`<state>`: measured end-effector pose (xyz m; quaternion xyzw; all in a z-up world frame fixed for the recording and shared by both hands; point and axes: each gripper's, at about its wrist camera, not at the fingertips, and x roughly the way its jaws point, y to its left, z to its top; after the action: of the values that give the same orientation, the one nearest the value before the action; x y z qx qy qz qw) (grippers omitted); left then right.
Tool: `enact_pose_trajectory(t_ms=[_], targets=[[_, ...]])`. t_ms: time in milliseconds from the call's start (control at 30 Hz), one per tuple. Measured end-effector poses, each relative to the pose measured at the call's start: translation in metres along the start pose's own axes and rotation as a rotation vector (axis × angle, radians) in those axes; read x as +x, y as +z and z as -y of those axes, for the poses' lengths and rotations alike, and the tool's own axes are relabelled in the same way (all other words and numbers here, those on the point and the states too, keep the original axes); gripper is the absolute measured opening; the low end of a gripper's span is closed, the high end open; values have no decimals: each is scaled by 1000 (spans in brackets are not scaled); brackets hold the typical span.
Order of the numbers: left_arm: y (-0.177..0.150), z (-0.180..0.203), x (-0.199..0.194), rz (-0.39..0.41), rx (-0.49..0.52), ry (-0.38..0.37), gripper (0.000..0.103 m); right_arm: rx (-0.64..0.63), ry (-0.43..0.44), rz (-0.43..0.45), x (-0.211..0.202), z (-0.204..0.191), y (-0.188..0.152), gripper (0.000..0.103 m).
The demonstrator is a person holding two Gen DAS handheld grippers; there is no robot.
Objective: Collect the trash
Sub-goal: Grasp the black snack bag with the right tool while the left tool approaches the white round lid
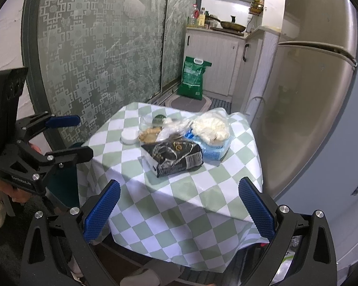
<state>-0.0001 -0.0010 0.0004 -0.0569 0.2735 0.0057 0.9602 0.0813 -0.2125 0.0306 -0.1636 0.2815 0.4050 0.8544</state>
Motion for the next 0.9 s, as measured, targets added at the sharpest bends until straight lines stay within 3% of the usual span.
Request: enact_pose_trajectory(t_ms=[100,367,467,533,633,733,867,900], targets=[[2,-7,-5,23,-9,5,97,53,32,-7,2,8,3,100],[7,-20,-1,-11,25,-23,70,119,99,15,-5,12,10,94],[11,-14,6,-43,70,-70,63,134,129,9,-5,10,11,81],[17,-8,14,-70,119,-100,61,137,136,3,-5,9,11,78],[27,-5,27,-113,173,-146,47,144,158,1,-7,9,11,70],[41,-6,46,-160,222,-163,47,160,181,-5,-7,12,10,68],[56,-17,65,-192,236,-200,71,193,209,-18,-3,21,7,68],[58,-19,71,-203,235,-221,71,199,217,-22,-2,22,7,68]])
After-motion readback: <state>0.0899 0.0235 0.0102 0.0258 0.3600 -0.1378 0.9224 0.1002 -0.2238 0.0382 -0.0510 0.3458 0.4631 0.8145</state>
